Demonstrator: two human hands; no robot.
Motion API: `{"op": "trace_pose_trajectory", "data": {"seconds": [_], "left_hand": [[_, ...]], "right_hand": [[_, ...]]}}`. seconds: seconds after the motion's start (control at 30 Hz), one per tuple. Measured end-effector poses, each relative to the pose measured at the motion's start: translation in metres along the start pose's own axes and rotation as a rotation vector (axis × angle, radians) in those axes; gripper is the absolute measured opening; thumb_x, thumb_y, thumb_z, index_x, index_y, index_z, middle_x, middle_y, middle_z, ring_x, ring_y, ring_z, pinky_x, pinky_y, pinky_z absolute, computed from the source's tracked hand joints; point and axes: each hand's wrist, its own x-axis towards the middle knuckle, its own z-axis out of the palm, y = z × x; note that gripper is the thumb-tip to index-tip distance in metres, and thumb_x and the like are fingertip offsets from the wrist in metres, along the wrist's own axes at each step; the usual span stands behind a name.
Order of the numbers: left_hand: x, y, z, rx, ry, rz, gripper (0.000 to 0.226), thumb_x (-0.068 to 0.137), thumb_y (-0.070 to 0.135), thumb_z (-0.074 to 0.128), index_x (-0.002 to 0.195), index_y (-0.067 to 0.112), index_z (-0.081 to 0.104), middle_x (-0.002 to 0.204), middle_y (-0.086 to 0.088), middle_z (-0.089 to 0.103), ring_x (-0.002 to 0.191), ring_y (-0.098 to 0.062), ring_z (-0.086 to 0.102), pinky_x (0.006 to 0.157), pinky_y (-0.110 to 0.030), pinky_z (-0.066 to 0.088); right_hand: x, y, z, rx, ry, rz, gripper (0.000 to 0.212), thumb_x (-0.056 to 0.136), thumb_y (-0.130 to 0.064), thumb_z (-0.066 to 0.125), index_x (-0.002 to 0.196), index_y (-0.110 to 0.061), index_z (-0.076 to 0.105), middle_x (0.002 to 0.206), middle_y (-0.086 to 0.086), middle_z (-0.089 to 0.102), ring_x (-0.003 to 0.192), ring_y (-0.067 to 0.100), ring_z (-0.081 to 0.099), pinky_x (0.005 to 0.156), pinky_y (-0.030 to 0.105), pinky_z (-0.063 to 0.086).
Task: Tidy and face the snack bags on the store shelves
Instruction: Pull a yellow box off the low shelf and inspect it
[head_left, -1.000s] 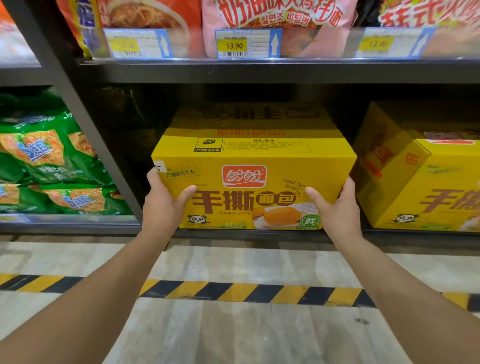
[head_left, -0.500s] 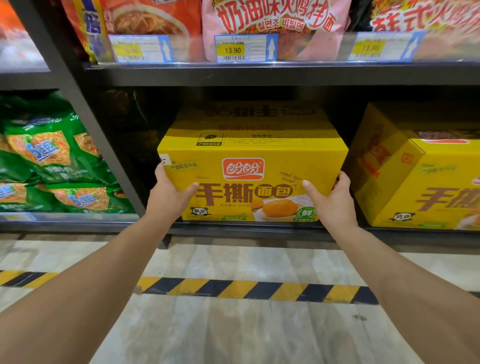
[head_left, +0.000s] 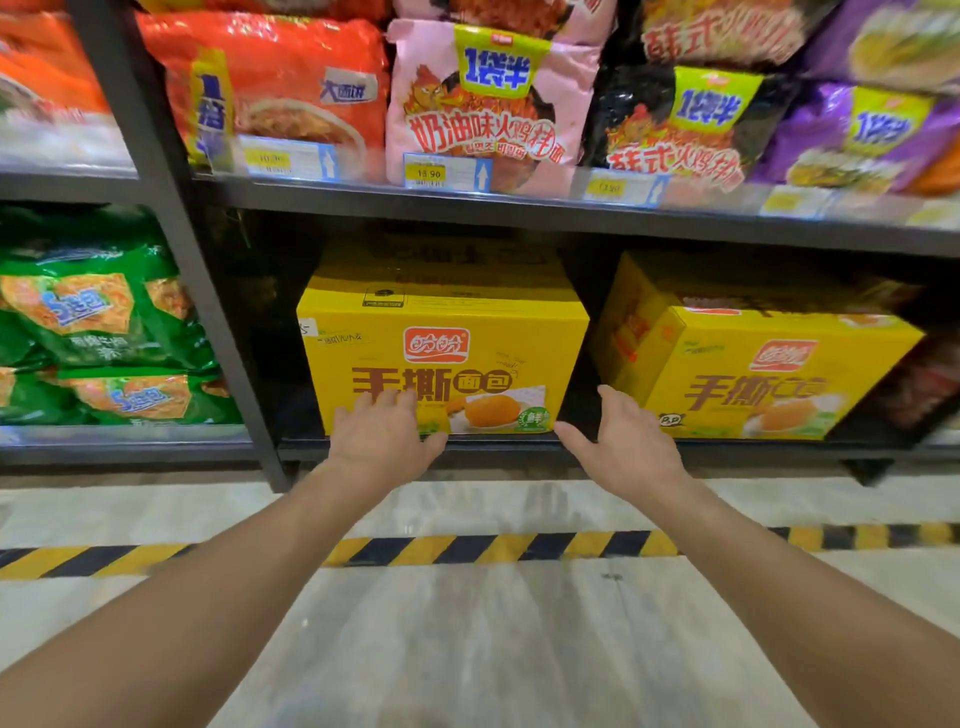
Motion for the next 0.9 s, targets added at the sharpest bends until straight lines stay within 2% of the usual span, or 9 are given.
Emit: {"op": "trace_pose_trajectory", "data": {"seconds": [0.1, 0.3, 0.5, 0.6, 0.73, 0.9], "left_hand": [[-0.016, 0.039, -0.017, -0.003, -0.012, 0.088, 0.074, 0.099, 0.070, 0.045, 0.156, 0.022, 0.041, 0.158, -0.005, 0.048, 0.146, -0.033, 0.041, 0.118, -0.056, 0.035], [-0.048, 0.108, -0.035, -0.006, -0.026, 0.171, 0.071, 0.100, 0.068, 0.048, 0.153, 0.021, 0.045, 0.152, -0.006, 0.054, 0.139, -0.033, 0.049, 0.114, -0.052, 0.038], [-0.049, 0.189, -0.011, 0.114, -0.060, 0.141, 0.074, 0.097, 0.073, 0.046, 0.149, 0.019, 0.049, 0.148, -0.011, 0.058, 0.137, -0.036, 0.051, 0.113, -0.054, 0.042], [-0.045, 0.240, -0.003, 0.125, -0.044, 0.095, 0.070, 0.100, 0.070, 0.045, 0.150, 0.020, 0.047, 0.148, -0.009, 0.058, 0.137, -0.035, 0.052, 0.111, -0.051, 0.043], [-0.034, 0.303, 0.008, 0.098, -0.036, 0.061, 0.077, 0.101, 0.069, 0.046, 0.160, 0.020, 0.036, 0.157, -0.007, 0.051, 0.144, -0.032, 0.047, 0.112, -0.051, 0.045], [-0.025, 0.368, 0.015, 0.118, -0.072, 0.034, 0.076, 0.100, 0.070, 0.047, 0.156, 0.019, 0.039, 0.155, -0.006, 0.052, 0.142, -0.031, 0.048, 0.112, -0.053, 0.045]], "right_hand": [[-0.023, 0.020, -0.030, -0.104, -0.033, 0.009, 0.083, 0.099, -0.070, 0.046, 0.161, -0.018, 0.026, 0.163, 0.008, 0.037, 0.145, 0.035, 0.038, 0.113, 0.052, 0.041], [-0.042, 0.069, -0.066, -0.230, -0.059, -0.036, 0.079, 0.099, -0.070, 0.043, 0.157, -0.017, 0.030, 0.161, 0.008, 0.038, 0.145, 0.036, 0.038, 0.112, 0.054, 0.042], [-0.026, 0.139, -0.058, -0.225, -0.055, -0.090, 0.082, 0.099, -0.070, 0.043, 0.159, -0.017, 0.026, 0.163, 0.008, 0.035, 0.147, 0.036, 0.036, 0.113, 0.054, 0.040], [-0.008, 0.184, -0.061, -0.219, -0.067, -0.126, 0.083, 0.099, -0.070, 0.042, 0.160, -0.017, 0.025, 0.165, 0.010, 0.033, 0.148, 0.037, 0.034, 0.115, 0.054, 0.039], [0.020, 0.244, -0.071, -0.229, -0.084, -0.180, 0.084, 0.100, -0.071, 0.042, 0.162, -0.017, 0.023, 0.166, 0.010, 0.031, 0.151, 0.037, 0.030, 0.118, 0.056, 0.034], [0.051, 0.307, -0.091, -0.198, -0.107, -0.224, 0.086, 0.098, -0.072, 0.042, 0.161, -0.017, 0.023, 0.166, 0.010, 0.030, 0.151, 0.037, 0.030, 0.118, 0.056, 0.033]]}}
